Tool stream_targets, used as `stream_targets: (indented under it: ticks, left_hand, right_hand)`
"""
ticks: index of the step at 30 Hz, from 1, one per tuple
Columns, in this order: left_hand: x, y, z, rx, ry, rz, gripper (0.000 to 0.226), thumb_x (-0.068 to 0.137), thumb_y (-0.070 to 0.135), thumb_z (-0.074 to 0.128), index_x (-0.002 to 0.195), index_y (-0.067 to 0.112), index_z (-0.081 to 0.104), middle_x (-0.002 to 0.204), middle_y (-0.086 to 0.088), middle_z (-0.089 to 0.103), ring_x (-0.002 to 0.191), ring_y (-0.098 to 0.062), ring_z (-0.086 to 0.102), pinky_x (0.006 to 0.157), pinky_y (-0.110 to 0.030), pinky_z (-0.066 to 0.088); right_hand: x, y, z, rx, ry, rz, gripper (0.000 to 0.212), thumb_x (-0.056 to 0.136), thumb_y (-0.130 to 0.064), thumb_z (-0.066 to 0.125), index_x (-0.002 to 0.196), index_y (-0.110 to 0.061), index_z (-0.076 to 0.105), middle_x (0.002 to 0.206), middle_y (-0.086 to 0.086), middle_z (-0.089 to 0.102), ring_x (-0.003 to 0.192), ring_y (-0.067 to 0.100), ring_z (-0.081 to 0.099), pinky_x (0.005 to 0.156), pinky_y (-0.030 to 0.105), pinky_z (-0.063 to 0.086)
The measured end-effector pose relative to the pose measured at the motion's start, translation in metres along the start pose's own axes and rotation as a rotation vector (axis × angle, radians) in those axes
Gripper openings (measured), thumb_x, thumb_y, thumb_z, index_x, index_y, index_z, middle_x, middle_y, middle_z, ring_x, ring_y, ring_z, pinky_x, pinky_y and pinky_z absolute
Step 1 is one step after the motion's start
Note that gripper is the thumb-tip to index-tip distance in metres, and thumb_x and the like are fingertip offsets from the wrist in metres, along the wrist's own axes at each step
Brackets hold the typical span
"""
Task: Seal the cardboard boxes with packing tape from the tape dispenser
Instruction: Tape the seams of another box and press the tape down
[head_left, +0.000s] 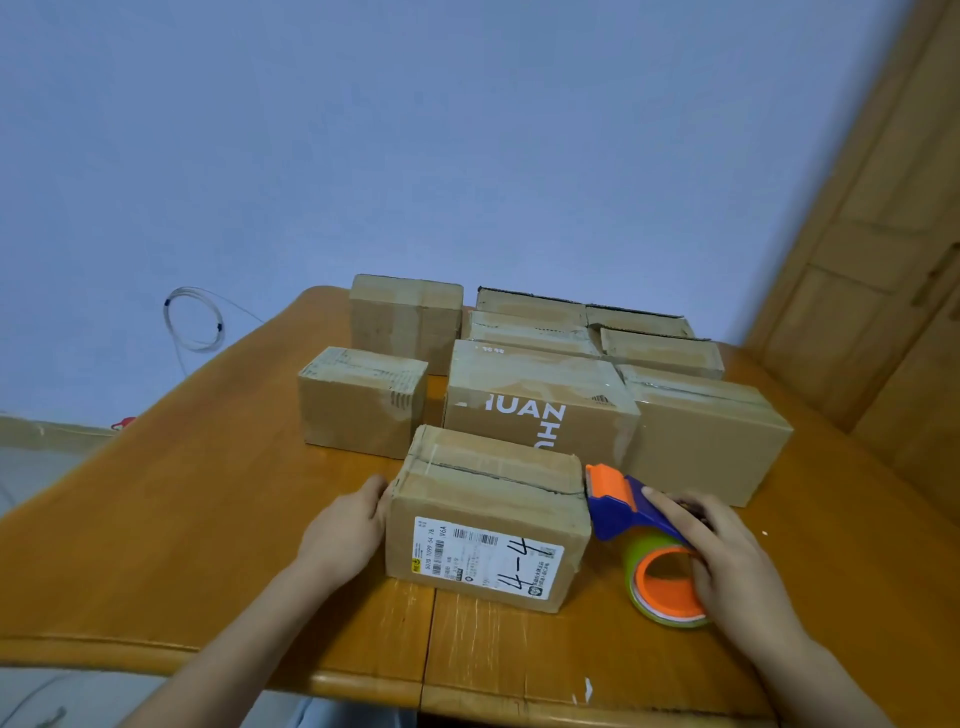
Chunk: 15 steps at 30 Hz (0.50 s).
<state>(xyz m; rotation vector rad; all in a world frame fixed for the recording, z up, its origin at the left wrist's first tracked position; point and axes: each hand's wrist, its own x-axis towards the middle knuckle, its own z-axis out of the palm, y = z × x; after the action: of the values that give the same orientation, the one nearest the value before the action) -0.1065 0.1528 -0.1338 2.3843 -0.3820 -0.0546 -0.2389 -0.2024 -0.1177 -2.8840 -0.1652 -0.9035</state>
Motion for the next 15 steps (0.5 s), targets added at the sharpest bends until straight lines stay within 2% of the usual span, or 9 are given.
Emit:
stream_targets:
  ticks: [3, 6, 8, 10, 12, 13, 15]
  left_hand:
    - [0.0, -0.003, -0.001, -0.117, 0.061, 0.009, 0.019, 0.101, 0.028, 0.043, 0.09, 0.017, 0.054, 0.082, -0.004, 0.066, 0.074, -0.025, 0.062, 0.065, -0.041, 0.051]
    - [-0.002, 0.006, -0.012, -0.23, 0.275, 0.027, 0.029, 0.1, 0.022, 0.045, 0.075, 0.016, 0.058, 0.07, -0.005, 0.062, 0.068, -0.024, 0.057, 0.06, -0.033, 0.044]
    - [-0.005, 0.021, -0.022, -0.268, 0.428, 0.098, 0.032, 0.1, 0.019, 0.045, 0.073, 0.013, 0.062, 0.067, -0.001, 0.063, 0.066, -0.018, 0.059, 0.061, -0.032, 0.045]
    - [-0.01, 0.043, -0.031, -0.275, 0.5, 0.208, 0.027, 0.1, 0.018, 0.046, 0.082, 0.018, 0.065, 0.076, 0.009, 0.067, 0.075, -0.004, 0.062, 0.065, -0.022, 0.047]
    - [-0.014, 0.065, -0.035, -0.247, 0.49, 0.313, 0.023, 0.1, 0.019, 0.046, 0.1, 0.02, 0.068, 0.091, 0.014, 0.069, 0.087, 0.002, 0.062, 0.072, -0.012, 0.045]
    - [-0.015, 0.074, -0.035, -0.227, 0.46, 0.357, 0.024, 0.099, 0.018, 0.046, 0.11, 0.017, 0.068, 0.099, 0.012, 0.069, 0.095, 0.0, 0.062, 0.078, -0.012, 0.045]
    - [-0.017, 0.089, -0.031, -0.166, 0.364, 0.426, 0.032, 0.1, 0.016, 0.044, 0.128, 0.015, 0.059, 0.114, 0.006, 0.067, 0.108, -0.007, 0.06, 0.091, -0.023, 0.048]
  right_hand:
    - [-0.002, -0.004, -0.001, -0.003, 0.012, 0.005, 0.1, 0.053, 0.021, 0.077, 0.135, -0.026, 0.046, 0.112, 0.008, 0.058, 0.095, 0.028, 0.059, 0.069, 0.031, 0.051]
    - [-0.003, -0.006, -0.002, -0.013, 0.025, 0.009, 0.099, 0.054, 0.018, 0.079, 0.136, -0.026, 0.045, 0.113, 0.005, 0.056, 0.095, 0.024, 0.057, 0.068, 0.03, 0.051]
    - [-0.005, -0.007, -0.001, -0.01, 0.03, 0.017, 0.098, 0.055, 0.016, 0.08, 0.137, -0.027, 0.045, 0.114, 0.003, 0.054, 0.097, 0.022, 0.055, 0.069, 0.029, 0.051]
    - [-0.006, -0.008, 0.0, -0.007, 0.036, 0.019, 0.098, 0.055, 0.015, 0.081, 0.137, -0.026, 0.045, 0.114, 0.004, 0.055, 0.1, 0.019, 0.051, 0.068, 0.029, 0.051]
    - [-0.006, -0.009, -0.001, -0.013, 0.037, 0.022, 0.098, 0.054, 0.014, 0.082, 0.136, -0.025, 0.046, 0.113, 0.006, 0.057, 0.099, 0.021, 0.054, 0.068, 0.029, 0.051]
    - [-0.006, -0.011, -0.001, -0.02, 0.034, 0.022, 0.098, 0.053, 0.013, 0.083, 0.136, -0.025, 0.046, 0.113, 0.007, 0.057, 0.097, 0.024, 0.057, 0.067, 0.029, 0.052]
    - [-0.007, -0.015, -0.002, -0.034, 0.032, 0.017, 0.099, 0.051, 0.011, 0.085, 0.135, -0.023, 0.046, 0.112, 0.007, 0.057, 0.094, 0.027, 0.061, 0.065, 0.028, 0.052]
